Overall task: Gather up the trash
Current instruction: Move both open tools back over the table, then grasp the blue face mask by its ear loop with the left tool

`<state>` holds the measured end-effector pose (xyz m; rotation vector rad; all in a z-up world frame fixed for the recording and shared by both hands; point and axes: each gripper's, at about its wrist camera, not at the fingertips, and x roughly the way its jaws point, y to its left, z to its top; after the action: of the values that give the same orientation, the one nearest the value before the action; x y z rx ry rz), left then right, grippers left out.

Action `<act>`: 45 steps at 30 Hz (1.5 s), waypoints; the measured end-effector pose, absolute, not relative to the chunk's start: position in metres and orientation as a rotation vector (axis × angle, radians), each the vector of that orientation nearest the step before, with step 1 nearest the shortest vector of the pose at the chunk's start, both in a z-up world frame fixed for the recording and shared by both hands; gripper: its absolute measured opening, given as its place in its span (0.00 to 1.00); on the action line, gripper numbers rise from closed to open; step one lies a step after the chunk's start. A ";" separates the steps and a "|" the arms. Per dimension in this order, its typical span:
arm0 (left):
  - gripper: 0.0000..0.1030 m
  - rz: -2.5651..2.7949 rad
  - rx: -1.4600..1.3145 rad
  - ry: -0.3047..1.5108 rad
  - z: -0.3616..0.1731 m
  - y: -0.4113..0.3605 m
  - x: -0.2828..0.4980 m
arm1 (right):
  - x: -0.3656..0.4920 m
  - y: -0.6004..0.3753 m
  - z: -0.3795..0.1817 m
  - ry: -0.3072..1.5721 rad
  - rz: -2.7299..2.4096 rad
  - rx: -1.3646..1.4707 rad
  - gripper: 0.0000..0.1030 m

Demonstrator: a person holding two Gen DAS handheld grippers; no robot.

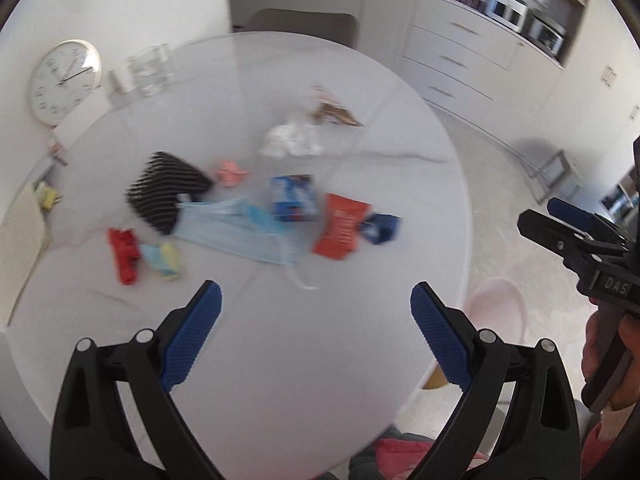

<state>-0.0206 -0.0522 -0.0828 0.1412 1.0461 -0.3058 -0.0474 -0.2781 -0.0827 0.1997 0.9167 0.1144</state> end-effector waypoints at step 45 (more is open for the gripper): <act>0.52 -0.335 -0.146 1.368 -0.223 -0.050 0.111 | 0.086 -0.254 -0.159 1.089 0.253 0.105 0.98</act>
<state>0.1111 -0.0503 -0.2227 -0.1464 1.3681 -0.3348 0.0857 -0.2542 -0.1591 0.1053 1.0892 0.2530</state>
